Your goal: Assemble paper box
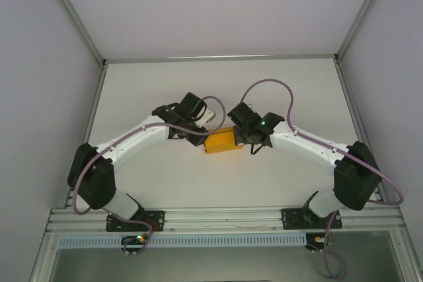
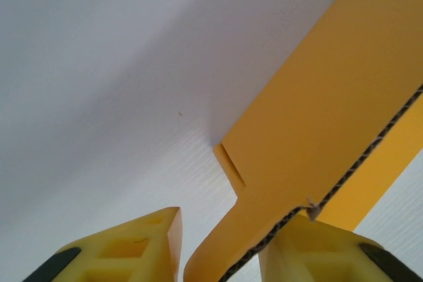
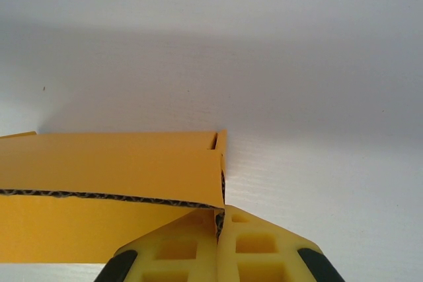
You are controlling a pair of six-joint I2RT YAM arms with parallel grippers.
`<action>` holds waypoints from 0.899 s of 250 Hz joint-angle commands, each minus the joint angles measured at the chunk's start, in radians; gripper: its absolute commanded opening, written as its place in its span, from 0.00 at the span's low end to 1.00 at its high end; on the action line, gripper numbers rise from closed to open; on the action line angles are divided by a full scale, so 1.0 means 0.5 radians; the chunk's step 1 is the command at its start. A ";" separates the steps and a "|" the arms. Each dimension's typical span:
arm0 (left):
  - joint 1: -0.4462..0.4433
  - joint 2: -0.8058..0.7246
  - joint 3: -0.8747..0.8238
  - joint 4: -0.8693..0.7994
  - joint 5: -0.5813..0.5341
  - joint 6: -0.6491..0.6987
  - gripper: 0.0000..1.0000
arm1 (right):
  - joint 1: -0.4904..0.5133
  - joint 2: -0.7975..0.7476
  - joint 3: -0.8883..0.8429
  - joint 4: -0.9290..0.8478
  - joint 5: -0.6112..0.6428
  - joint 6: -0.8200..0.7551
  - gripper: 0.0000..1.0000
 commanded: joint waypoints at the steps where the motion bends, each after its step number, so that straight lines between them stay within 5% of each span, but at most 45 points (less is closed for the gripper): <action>1: -0.011 -0.061 0.035 -0.135 -0.097 -0.064 0.41 | 0.019 0.112 -0.063 -0.277 -0.060 0.013 0.00; 78: 0.023 -0.132 0.012 -0.069 -0.049 -0.065 0.41 | 0.022 0.120 -0.056 -0.280 -0.074 0.000 0.00; 123: 0.032 -0.095 0.027 -0.052 0.039 -0.054 0.24 | 0.023 0.119 -0.057 -0.273 -0.084 0.001 0.00; 181: -0.005 -0.098 0.003 0.012 0.187 -0.098 0.16 | 0.042 0.147 -0.039 -0.279 -0.079 0.016 0.00; 225: -0.024 -0.024 0.063 -0.003 0.202 -0.305 0.00 | 0.059 0.142 -0.026 -0.292 -0.070 0.079 0.00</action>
